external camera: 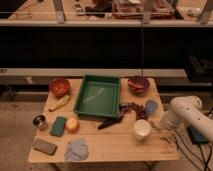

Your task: Place fork in purple bowl

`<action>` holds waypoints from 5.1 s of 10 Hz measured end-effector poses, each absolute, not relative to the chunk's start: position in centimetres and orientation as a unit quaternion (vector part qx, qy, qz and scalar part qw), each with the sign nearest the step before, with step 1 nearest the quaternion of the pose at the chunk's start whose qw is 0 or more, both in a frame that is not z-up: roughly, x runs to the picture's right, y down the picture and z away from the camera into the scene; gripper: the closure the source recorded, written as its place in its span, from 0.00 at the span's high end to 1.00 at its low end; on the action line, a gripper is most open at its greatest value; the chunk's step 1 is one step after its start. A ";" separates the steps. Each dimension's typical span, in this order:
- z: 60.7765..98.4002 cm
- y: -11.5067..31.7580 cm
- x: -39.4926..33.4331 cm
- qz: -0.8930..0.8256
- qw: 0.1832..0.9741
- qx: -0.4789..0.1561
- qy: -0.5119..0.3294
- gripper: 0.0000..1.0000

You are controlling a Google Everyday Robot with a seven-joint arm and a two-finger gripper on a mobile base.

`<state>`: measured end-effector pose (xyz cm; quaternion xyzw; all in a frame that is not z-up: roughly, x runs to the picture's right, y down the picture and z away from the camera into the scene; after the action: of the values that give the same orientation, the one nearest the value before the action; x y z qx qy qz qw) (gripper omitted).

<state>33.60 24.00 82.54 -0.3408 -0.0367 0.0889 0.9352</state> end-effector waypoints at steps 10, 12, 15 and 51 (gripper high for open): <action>82.2 23.9 33.7 0.077 0.936 -0.341 -0.030 0.03; 80.2 21.8 34.5 0.072 0.943 -0.322 -0.034 0.03; 75.3 16.7 34.9 0.057 0.953 -0.296 -0.039 0.03; 89.2 0.4 24.3 -0.074 0.991 -0.001 -0.110 0.03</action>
<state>24.29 0.45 89.15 -0.0014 -0.1097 -0.0737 0.9912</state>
